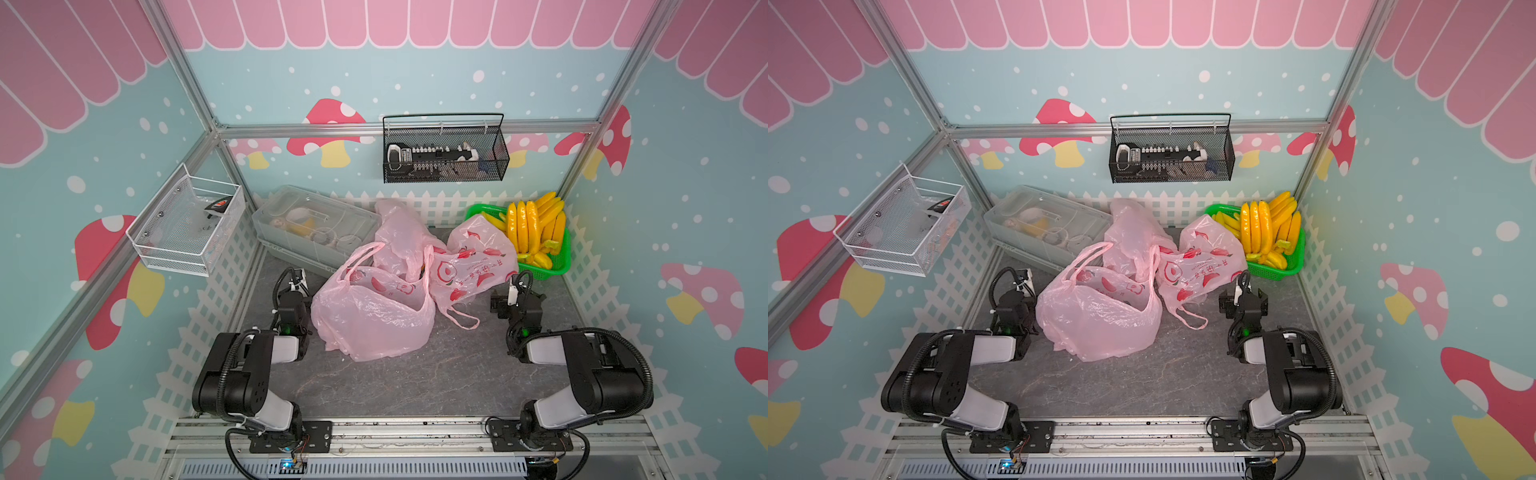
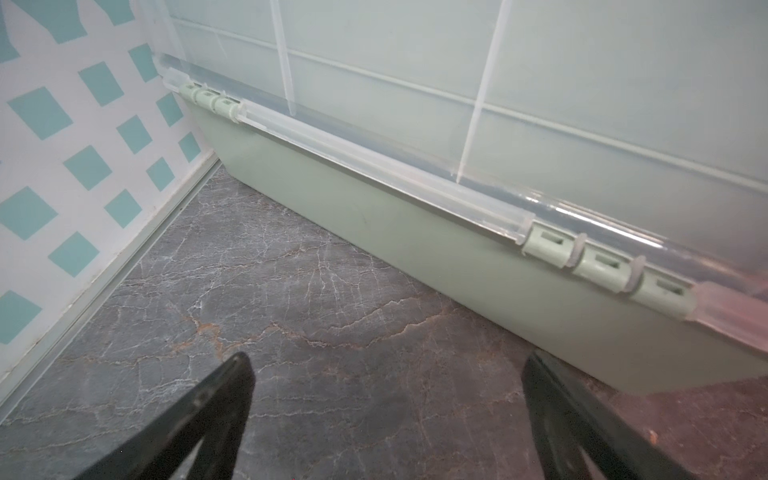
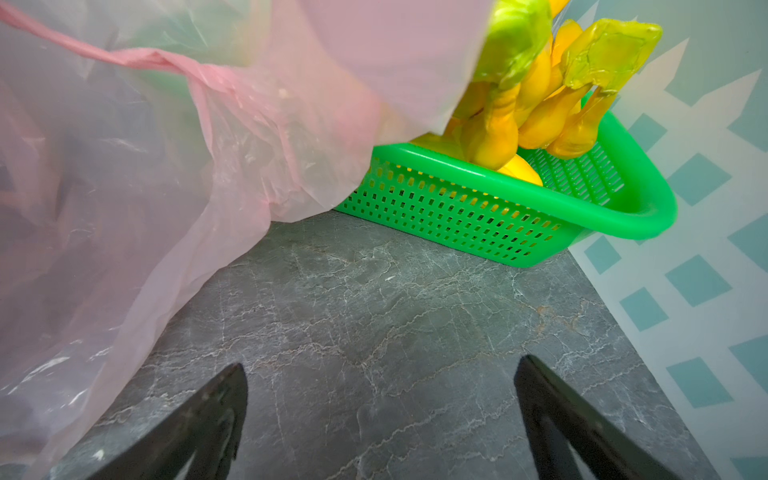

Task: Place the banana into a plastic bag & tie a knot
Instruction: Open the plastic bag at the center of the board.

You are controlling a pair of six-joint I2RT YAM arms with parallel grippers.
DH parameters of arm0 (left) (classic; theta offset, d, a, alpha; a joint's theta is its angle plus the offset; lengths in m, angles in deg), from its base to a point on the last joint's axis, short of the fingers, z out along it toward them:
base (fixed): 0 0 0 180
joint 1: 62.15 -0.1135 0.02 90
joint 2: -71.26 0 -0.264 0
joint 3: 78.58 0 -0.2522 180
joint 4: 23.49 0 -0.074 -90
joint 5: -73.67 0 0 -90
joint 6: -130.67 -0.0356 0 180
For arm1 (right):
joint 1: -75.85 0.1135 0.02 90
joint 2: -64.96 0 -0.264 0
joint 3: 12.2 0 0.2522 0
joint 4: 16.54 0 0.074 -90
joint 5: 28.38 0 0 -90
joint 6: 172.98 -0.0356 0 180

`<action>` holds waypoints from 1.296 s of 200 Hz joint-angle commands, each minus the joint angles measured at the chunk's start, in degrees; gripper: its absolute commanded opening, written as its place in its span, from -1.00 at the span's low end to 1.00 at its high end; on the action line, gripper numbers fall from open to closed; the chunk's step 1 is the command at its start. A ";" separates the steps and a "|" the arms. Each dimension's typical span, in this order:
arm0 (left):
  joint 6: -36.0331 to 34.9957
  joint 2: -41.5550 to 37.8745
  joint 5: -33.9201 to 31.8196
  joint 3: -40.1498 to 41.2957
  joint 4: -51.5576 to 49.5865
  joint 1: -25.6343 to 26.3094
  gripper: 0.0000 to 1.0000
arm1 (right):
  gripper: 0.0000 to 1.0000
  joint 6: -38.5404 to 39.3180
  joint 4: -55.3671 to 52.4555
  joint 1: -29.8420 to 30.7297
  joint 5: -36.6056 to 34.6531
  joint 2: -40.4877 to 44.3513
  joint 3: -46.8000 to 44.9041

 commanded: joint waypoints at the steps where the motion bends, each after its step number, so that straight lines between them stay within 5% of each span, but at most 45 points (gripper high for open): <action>1: 0.10 -0.33 0.53 -0.81 0.38 -0.14 0.98 | 0.97 0.36 1.57 -0.09 0.65 0.47 0.17; 27: 0.08 -7.72 -5.50 0.69 -3.53 1.96 0.98 | 0.97 1.28 -4.44 0.39 2.46 7.07 0.46; 61: 8.53 -24.17 -17.95 -2.33 -26.04 5.96 0.98 | 0.97 -2.24 -18.76 0.48 -0.09 22.11 0.86; 78: 21.24 -31.20 -25.80 -6.24 -41.64 6.24 0.98 | 0.97 -7.21 -24.75 0.44 -3.87 30.32 -0.20; 99: 45.67 -38.01 -34.39 -12.85 -67.51 5.82 0.98 | 0.97 -19.04 -34.39 0.26 -13.36 41.11 -0.57; 112: 45.44 -42.74 -28.73 -13.11 -69.41 4.70 0.98 | 0.97 -24.15 -40.94 -0.06 -14.77 47.62 -0.25; 142: 40.03 -50.10 -12.07 -13.97 -66.63 5.21 0.98 | 0.97 -26.03 -47.78 -0.27 -4.91 54.57 2.77; 164: 36.77 -45.06 -8.61 -22.91 -70.59 13.34 0.97 | 0.97 -26.13 -53.95 -0.27 0.91 52.57 7.56; 207: 32.24 -22.50 -20.20 -41.96 -70.16 43.00 0.93 | 0.97 -25.04 -58.78 -0.23 6.85 46.45 14.03; 259: 32.46 -1.49 -18.50 -54.05 -68.62 56.41 0.82 | 0.97 -23.91 -64.00 -0.26 12.53 43.32 17.48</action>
